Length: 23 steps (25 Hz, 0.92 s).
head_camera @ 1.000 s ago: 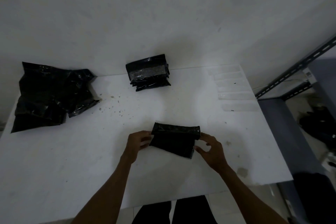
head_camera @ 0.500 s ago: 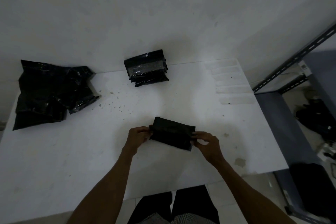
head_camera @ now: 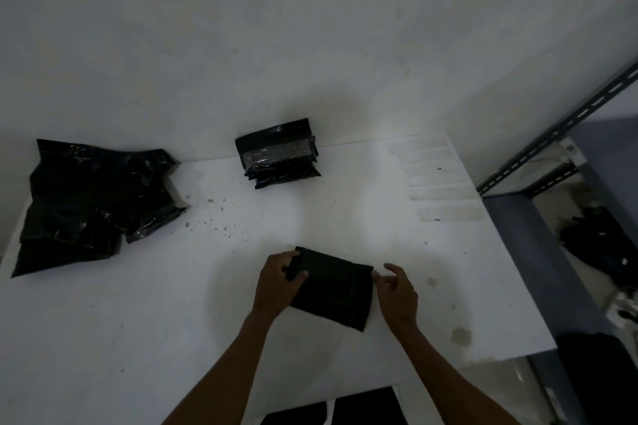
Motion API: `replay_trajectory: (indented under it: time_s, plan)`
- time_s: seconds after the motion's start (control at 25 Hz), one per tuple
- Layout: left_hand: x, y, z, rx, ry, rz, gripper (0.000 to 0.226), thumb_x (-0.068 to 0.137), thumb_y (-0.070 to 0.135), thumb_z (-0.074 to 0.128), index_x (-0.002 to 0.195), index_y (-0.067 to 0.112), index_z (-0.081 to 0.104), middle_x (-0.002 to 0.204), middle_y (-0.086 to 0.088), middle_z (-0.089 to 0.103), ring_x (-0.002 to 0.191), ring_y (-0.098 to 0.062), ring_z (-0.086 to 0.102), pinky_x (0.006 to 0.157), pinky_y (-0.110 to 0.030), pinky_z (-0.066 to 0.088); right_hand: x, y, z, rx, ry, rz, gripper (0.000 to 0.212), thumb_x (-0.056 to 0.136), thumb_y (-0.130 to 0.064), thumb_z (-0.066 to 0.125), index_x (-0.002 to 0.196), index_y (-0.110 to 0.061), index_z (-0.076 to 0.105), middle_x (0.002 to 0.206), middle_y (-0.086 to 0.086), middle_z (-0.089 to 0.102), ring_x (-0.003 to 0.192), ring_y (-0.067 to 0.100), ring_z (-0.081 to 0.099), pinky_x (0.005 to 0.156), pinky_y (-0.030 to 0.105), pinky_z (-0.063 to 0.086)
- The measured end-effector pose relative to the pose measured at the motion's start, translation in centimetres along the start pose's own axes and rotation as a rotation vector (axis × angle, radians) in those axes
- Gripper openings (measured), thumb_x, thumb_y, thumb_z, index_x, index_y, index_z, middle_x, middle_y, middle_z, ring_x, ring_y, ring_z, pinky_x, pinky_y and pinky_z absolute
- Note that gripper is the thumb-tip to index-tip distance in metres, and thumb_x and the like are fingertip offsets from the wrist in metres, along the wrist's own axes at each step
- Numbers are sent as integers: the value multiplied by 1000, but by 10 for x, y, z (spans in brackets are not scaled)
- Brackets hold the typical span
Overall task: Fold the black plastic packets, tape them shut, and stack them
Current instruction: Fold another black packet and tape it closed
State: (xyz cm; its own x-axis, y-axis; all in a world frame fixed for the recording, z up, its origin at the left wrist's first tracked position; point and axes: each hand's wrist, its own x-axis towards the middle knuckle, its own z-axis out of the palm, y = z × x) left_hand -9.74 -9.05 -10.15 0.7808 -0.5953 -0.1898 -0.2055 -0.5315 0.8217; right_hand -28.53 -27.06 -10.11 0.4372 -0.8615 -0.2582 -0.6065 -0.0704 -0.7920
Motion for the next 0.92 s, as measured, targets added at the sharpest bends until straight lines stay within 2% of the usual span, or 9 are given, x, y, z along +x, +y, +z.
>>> replay_trajectory:
  time_s: [0.08, 0.16, 0.28, 0.44, 0.56, 0.64, 0.72, 0.8, 0.92]
  plan:
    - [0, 0, 11, 66, -36, 0, 54, 84, 35, 75, 133, 23, 56, 123, 6, 52, 109, -7, 52, 90, -19, 43, 14, -9, 6, 14, -22, 140, 31, 88, -43, 70, 112, -27, 58, 87, -3, 68, 77, 11, 63, 71, 24, 49]
    - [-5, -2, 18, 125, -14, -3, 58, 86, 42, 71, 138, 26, 52, 130, 5, 49, 109, -8, 52, 86, -19, 43, 29, -9, 12, -28, -10, 105, 33, 86, -37, 74, 113, -22, 64, 90, 1, 72, 84, 19, 67, 81, 32, 54]
    - [-9, -9, 26, 159, 54, 40, 62, 88, 45, 68, 143, 25, 47, 139, 6, 41, 111, -9, 54, 81, -16, 45, 50, -12, 21, -27, -17, 85, 29, 86, -24, 75, 113, -19, 67, 94, 4, 73, 89, 22, 69, 81, 30, 54]
    - [-5, -8, 31, 139, 138, 41, 63, 87, 45, 68, 143, 25, 47, 144, 8, 37, 114, -9, 55, 78, -18, 51, 75, -29, 24, 19, -54, 163, 31, 83, -38, 77, 107, -24, 64, 85, 0, 67, 82, 18, 65, 80, 29, 51]
    - [-7, -5, 36, 123, 191, 2, 62, 87, 39, 69, 143, 27, 46, 142, 8, 40, 115, -9, 53, 80, -18, 48, 89, -32, 21, 45, -47, 194, 31, 79, -32, 81, 104, -21, 66, 81, -4, 65, 74, 9, 61, 75, 27, 49]
    - [-5, -2, 37, 73, 232, -57, 59, 90, 40, 66, 144, 29, 45, 137, 9, 45, 117, -7, 49, 88, -21, 42, 94, -32, 18, 40, -53, 188, 30, 78, -30, 82, 103, -22, 67, 84, -2, 68, 73, 8, 61, 74, 28, 50]
    - [0, 0, 38, 36, 244, -88, 53, 93, 42, 61, 142, 29, 47, 131, 11, 50, 117, -6, 48, 94, -23, 39, 97, -30, 16, -22, -76, 142, 28, 78, -37, 81, 99, -25, 67, 83, -1, 71, 73, 8, 63, 73, 29, 53]
    - [4, 1, 40, 15, 262, -79, 42, 97, 40, 56, 137, 28, 53, 127, 8, 55, 114, -8, 52, 94, -22, 40, 97, -32, 15, -91, -109, 92, 30, 76, -42, 82, 96, -28, 66, 77, -6, 69, 72, 7, 64, 72, 29, 54]
    - [11, 3, 38, 5, 324, -65, 25, 98, 23, 59, 122, 23, 65, 115, 1, 63, 104, -14, 61, 88, -10, 39, 98, -32, 17, -81, -160, 99, 28, 74, -31, 84, 96, -24, 68, 74, -5, 70, 73, 11, 66, 71, 30, 56]
